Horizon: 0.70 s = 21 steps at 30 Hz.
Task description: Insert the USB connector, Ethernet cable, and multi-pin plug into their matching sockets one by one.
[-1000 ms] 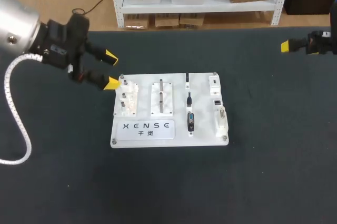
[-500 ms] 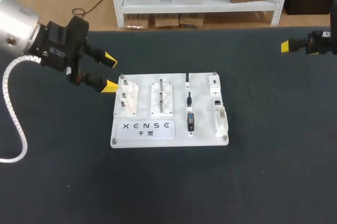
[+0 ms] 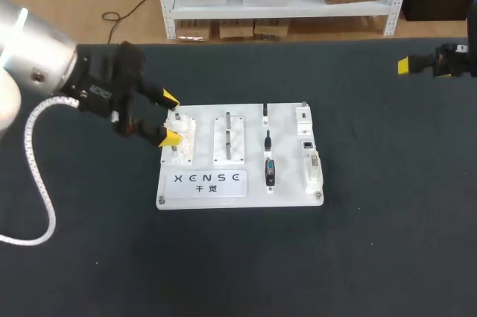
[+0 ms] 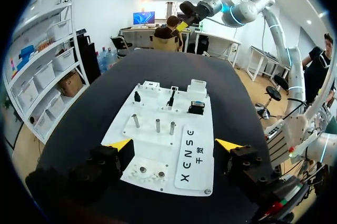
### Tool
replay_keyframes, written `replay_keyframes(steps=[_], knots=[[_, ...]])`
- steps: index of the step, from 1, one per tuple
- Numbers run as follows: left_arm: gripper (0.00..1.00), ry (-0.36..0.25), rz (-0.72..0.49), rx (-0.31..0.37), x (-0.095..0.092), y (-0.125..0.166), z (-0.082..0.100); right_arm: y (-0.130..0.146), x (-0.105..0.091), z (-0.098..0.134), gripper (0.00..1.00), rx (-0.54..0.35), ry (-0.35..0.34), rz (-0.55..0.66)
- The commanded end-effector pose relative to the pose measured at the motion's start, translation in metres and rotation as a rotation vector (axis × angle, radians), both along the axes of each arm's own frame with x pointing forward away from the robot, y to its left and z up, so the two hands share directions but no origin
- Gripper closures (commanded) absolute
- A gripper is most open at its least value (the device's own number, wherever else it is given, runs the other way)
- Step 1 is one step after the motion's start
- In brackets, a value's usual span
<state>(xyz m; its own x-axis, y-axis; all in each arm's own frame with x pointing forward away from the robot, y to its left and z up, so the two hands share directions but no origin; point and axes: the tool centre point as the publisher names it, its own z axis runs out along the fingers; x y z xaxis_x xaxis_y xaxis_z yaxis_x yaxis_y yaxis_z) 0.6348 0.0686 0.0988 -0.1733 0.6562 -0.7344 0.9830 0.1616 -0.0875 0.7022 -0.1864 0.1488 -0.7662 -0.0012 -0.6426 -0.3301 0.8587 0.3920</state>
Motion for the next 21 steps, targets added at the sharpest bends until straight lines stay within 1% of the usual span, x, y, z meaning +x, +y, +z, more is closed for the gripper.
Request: replay_keyframes(steps=[1, 5, 11, 12, 13, 21], knots=[[0.00, -0.001, -0.001, 0.005, 0.006, -0.007, -0.008, 0.000, -0.001, 0.000, 0.00, -0.003, 0.000, -0.003], [0.00, -0.029, -0.024, 0.019, 0.009, -0.012, -0.009, 0.000, -0.001, 0.000, 0.00, -0.003, 0.000, -0.003], [0.00, -0.032, -0.046, 0.020, 0.011, -0.017, -0.008, 0.000, -0.001, 0.000, 0.00, -0.003, 0.000, -0.003], [0.00, -0.021, -0.027, 0.031, 0.011, -0.018, -0.008, 0.000, -0.001, 0.000, 0.00, -0.003, 0.000, -0.003], [0.00, 0.010, -0.028, 0.013, 0.011, -0.019, -0.008, 0.000, -0.001, 0.000, 0.00, -0.003, 0.000, -0.003], [0.00, 0.010, -0.028, 0.013, 0.011, -0.019, -0.008, 0.000, -0.001, 0.000, 0.00, -0.003, 0.000, -0.003]])
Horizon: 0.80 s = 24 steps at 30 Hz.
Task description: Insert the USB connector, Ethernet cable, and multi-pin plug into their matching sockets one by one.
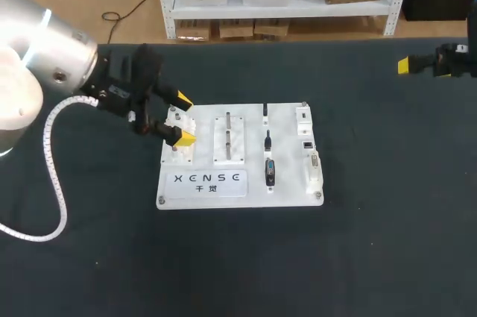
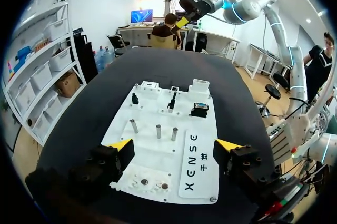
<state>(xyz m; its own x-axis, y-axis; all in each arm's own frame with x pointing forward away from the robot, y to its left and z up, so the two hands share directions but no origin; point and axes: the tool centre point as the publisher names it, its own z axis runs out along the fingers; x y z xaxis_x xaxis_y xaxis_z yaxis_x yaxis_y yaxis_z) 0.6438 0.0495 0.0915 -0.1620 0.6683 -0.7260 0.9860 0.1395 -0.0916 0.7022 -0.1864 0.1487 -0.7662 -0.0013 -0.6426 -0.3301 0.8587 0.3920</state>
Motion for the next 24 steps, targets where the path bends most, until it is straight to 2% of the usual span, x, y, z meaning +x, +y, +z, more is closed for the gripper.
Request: replay_keyframes(steps=[1, 14, 15, 16, 24], knots=[[0.00, 0.004, -0.004, 0.001, 0.0025, -0.0004, -0.0006, 0.0004, -0.0006, 0.0005, 0.00, -0.003, 0.000, -0.003], [0.00, 0.004, -0.004, 0.001, 0.0025, -0.0004, -0.0006, 0.0004, -0.0006, 0.0005, 0.00, -0.003, 0.000, -0.003], [0.10, 0.004, -0.004, 0.001, 0.0025, -0.0004, -0.0006, 0.0004, -0.0006, 0.0005, 0.00, -0.003, 0.000, -0.003], [0.00, 0.004, -0.004, 0.001, 0.0025, -0.0004, -0.0006, 0.0004, -0.0006, 0.0005, 0.00, -0.003, 0.000, -0.003], [0.00, 0.004, -0.004, 0.001, 0.0025, -0.0004, -0.0006, 0.0004, -0.0006, 0.0005, 0.00, -0.003, 0.000, -0.003]])
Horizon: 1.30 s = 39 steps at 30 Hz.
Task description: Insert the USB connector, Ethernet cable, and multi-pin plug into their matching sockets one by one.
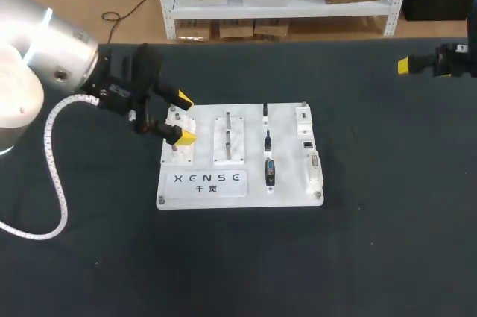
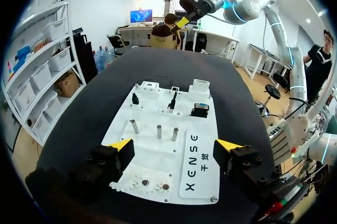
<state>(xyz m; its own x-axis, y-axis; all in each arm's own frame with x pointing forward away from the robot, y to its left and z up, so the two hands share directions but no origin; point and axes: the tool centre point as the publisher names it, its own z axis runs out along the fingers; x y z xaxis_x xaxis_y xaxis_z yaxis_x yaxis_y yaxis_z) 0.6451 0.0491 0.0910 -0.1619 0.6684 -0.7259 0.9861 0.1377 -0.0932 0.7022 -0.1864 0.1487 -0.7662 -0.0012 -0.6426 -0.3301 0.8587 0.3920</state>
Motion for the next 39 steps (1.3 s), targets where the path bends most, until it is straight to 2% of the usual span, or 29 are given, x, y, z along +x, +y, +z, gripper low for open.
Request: replay_keyframes(steps=[1, 3, 6, 9, 12, 13, 17, 23, 31, 39], knots=[[0.00, 0.002, -0.003, 0.002, 0.001, 0.000, 0.000, 0.000, -0.001, 0.000, 0.00, -0.003, 0.000, -0.003], [0.00, 0.002, -0.003, 0.002, 0.001, 0.000, 0.000, 0.008, 0.005, 0.002, 0.00, -0.026, 0.019, 0.006], [0.00, 0.002, -0.003, 0.002, 0.001, 0.000, 0.000, 0.035, 0.023, 0.003, 0.00, -0.092, 0.063, 0.013], [0.00, 0.002, -0.003, 0.002, 0.001, 0.000, 0.000, 0.065, 0.038, 0.001, 0.00, -0.114, 0.102, 0.022], [0.00, 0.002, -0.003, 0.002, 0.001, 0.000, 0.000, 0.097, 0.050, -0.005, 0.00, -0.129, 0.138, 0.031], [0.00, 0.002, -0.003, 0.002, 0.001, 0.000, 0.000, 0.109, 0.055, -0.011, 0.00, -0.160, 0.162, 0.024], [0.00, 0.002, -0.003, 0.002, 0.001, 0.000, 0.000, 0.142, 0.064, -0.033, 0.00, -0.194, 0.249, -0.010], [0.00, 0.002, -0.003, 0.002, 0.001, 0.000, 0.000, 0.184, 0.072, -0.067, 0.00, -0.254, 0.373, -0.071], [0.00, 0.002, -0.003, 0.002, 0.001, 0.000, 0.000, 0.230, 0.079, -0.092, 0.00, -0.350, 0.435, -0.058], [0.00, 0.002, -0.003, 0.002, 0.001, 0.000, 0.000, 0.247, 0.073, -0.116, 0.00, -0.405, 0.489, -0.080]])
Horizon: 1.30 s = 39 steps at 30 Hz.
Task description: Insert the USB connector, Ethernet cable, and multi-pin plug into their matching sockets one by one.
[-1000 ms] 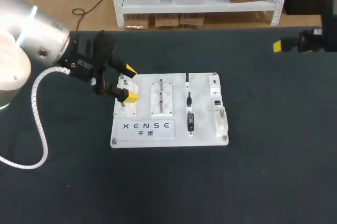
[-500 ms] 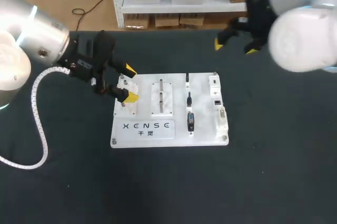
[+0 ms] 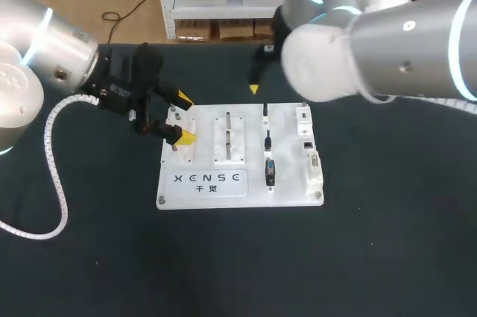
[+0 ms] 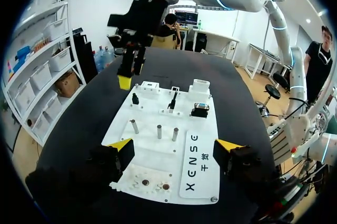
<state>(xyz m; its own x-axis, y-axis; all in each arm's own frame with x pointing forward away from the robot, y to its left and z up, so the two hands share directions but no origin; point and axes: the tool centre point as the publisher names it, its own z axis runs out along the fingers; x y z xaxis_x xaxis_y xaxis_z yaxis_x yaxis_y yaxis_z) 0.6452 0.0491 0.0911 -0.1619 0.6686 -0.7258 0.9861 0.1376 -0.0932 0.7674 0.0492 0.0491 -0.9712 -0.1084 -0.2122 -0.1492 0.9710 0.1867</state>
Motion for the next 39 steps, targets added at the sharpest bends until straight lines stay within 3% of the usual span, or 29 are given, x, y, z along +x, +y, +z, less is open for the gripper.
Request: replay_keyframes(steps=[1, 12, 22, 39], knots=[[0.00, 0.002, -0.002, 0.001, 0.001, 0.000, 0.000, 0.011, 0.006, -0.017, 0.00, -0.074, 0.032, -0.030], [0.00, 0.002, -0.002, 0.001, 0.001, 0.000, 0.000, 0.010, -0.007, -0.022, 0.00, -0.121, 0.022, -0.078], [0.00, 0.002, -0.002, 0.001, 0.001, 0.000, 0.000, 0.006, -0.029, -0.022, 0.00, -0.102, 0.025, -0.110], [0.00, 0.002, -0.002, 0.001, 0.001, 0.000, 0.000, 0.006, -0.031, -0.022, 0.00, -0.110, 0.028, -0.109]])
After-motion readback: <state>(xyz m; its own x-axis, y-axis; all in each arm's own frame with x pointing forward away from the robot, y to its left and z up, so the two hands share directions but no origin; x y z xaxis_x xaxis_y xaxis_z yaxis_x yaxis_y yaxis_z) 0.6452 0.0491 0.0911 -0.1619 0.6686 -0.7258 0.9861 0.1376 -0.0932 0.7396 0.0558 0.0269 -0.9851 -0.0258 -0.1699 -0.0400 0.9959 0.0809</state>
